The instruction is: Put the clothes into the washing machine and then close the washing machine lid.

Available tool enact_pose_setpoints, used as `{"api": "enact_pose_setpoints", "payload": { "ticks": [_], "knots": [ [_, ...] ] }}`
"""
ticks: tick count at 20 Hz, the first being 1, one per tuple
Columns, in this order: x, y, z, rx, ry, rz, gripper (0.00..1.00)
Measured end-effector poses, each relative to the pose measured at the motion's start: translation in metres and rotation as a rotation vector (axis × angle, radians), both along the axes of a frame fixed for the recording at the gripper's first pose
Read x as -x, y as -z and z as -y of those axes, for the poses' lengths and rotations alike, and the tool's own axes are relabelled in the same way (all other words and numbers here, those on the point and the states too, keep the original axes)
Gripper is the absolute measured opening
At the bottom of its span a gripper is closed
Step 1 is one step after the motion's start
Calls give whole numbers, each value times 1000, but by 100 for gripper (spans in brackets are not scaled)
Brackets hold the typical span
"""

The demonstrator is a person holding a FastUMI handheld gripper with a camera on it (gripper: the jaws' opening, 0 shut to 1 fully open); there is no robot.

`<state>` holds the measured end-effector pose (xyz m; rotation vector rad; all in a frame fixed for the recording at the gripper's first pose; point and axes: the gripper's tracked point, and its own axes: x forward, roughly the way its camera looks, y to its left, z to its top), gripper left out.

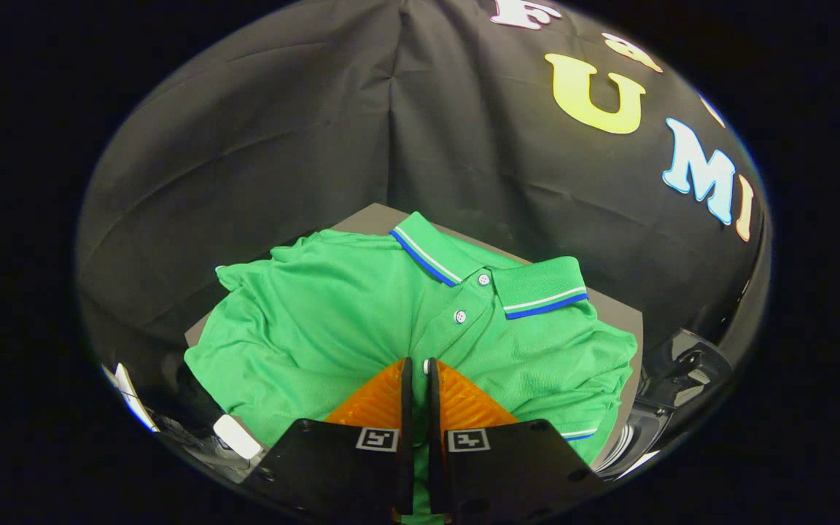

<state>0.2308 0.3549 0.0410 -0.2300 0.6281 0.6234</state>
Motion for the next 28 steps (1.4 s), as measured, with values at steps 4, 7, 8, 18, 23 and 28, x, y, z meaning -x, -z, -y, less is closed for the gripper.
{"api": "enact_pose_setpoints", "payload": {
  "ticks": [4, 7, 8, 18, 23, 28],
  "knots": [
    [-9, 2, -4, 34, -24, 88, 2],
    [-9, -4, -4, -39, -8, 58, 2],
    [-10, -9, -3, -65, -5, 55, 2],
    [-7, -115, 13, -283, -7, 125, 1],
    [-9, -159, 27, -341, -3, 174, 2],
    [-18, -184, 70, -372, 44, 219, 2]
  ]
}}
